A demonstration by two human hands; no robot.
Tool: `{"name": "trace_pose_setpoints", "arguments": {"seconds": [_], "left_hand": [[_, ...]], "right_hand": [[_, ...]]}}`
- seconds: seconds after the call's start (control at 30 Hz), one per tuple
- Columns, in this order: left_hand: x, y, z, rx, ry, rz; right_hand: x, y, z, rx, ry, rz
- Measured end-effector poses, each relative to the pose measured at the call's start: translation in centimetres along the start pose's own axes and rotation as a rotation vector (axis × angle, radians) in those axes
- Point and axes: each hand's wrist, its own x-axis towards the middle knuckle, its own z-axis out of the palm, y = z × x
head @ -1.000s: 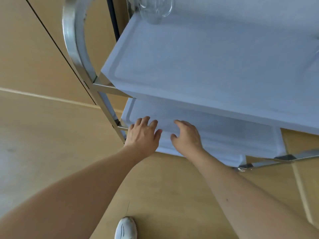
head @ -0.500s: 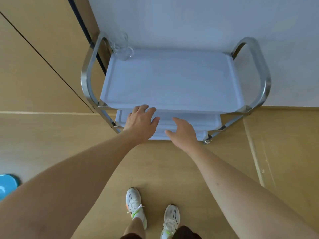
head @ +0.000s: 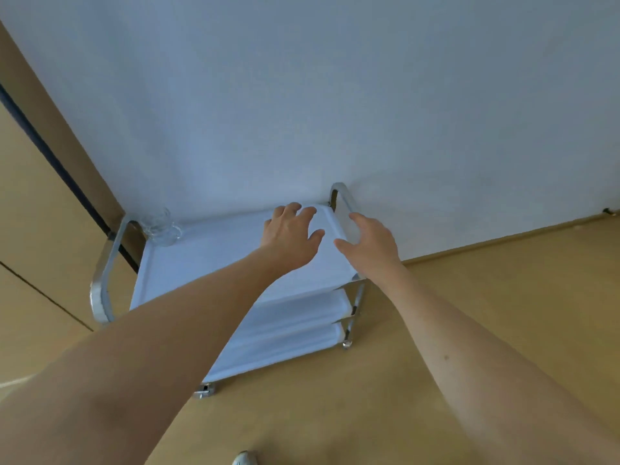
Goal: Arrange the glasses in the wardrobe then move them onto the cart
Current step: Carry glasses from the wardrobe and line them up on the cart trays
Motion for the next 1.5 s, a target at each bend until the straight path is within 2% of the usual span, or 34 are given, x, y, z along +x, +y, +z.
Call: {"name": "trace_pose_setpoints", "arguments": {"seconds": [0.27,0.43,0.67,0.83,1.1,1.27,1.5], "left_hand": [[9.6,10.1,-3.0,-0.044,0.052,0.364],[13.6,16.5,-4.0,-0.086,0.050,0.608],[15.2,25.9,-3.2,-0.165,-0.013,0.935],[14.3,33.4,-1.5,-0.233,-0.073,1.104],[12.1,48.1,2.9,-0.294,-0.110,1.327],[11.4,58.0,6.2,-0.313,-0.156,1.372],[11.0,69.3,9.8,-0.342,-0.223,1.414]], "right_hand": [[1.6,3.5,-10.2,-0.140,0.228,0.159],[0.3,5.4,-15.2,-0.291,0.353,0.335],[-4.2,7.4,-20.0,-0.398,0.582,0.568],[-8.7,10.6,-22.9,-0.417,0.661,0.734],[-14.1,19.5,-30.2,-0.467,0.785,0.899],[-16.2,27.1,-35.6,-0.453,0.850,0.954],[-18.3,36.3,-41.8,-0.452,0.823,1.046]]}}
